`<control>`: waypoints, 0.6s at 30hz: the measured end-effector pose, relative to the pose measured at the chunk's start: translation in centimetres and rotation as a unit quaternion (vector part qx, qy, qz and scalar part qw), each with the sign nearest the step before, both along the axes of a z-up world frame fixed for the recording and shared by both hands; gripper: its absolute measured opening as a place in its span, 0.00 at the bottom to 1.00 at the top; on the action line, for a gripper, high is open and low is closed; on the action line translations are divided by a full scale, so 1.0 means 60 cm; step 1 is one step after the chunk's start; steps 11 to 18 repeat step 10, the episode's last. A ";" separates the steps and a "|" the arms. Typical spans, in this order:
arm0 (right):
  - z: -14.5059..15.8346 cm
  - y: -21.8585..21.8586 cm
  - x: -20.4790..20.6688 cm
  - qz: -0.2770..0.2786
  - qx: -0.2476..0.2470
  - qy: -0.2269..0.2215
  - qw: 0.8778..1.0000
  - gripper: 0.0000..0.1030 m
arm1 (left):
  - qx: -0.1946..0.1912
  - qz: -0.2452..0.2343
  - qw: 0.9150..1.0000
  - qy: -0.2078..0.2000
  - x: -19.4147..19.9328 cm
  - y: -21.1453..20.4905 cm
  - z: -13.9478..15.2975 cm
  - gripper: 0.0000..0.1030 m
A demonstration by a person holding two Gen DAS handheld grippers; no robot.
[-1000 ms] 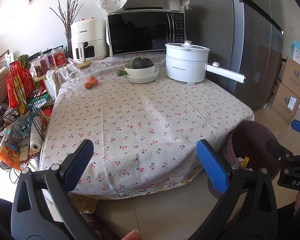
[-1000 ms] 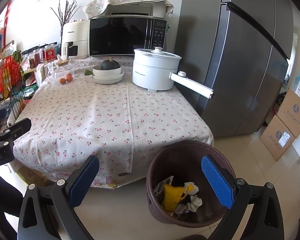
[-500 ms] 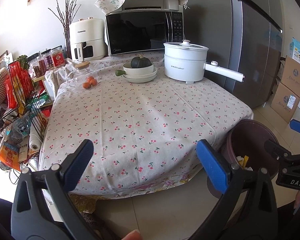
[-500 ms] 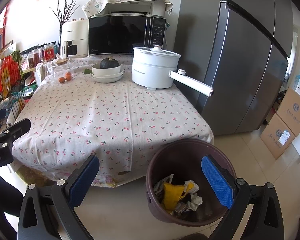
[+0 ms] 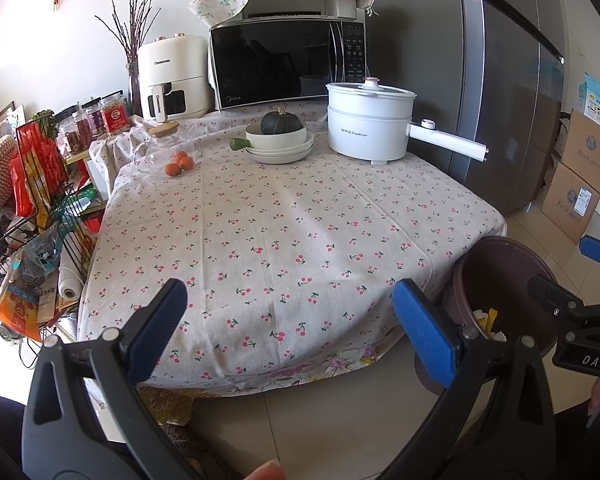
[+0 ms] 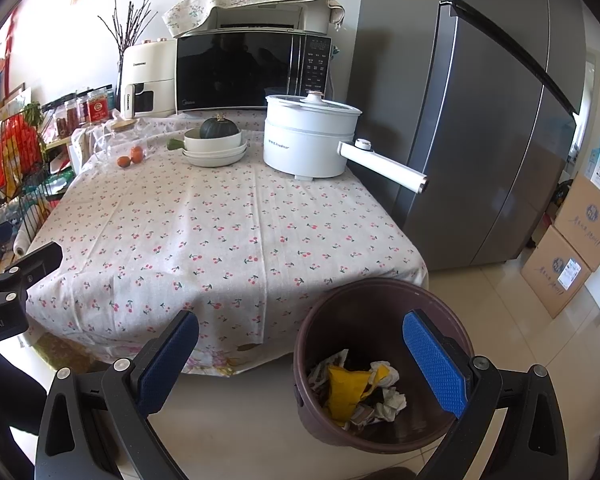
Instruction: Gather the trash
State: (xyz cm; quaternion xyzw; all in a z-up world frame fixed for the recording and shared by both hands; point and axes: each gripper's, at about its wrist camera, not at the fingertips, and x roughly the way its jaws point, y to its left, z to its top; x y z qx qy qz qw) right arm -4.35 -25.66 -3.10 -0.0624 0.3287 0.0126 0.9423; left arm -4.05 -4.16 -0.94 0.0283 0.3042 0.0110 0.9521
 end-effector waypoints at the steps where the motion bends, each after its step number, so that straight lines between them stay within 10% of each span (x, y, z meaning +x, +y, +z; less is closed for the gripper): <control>1: 0.000 0.000 0.000 0.000 0.000 0.000 1.000 1.00 | 0.000 -0.001 1.000 0.001 -0.001 0.000 -0.001 0.99; 18: -0.005 0.006 -0.001 0.003 0.000 0.005 1.000 1.00 | -0.018 -0.017 0.999 0.035 0.015 0.012 -0.001 0.99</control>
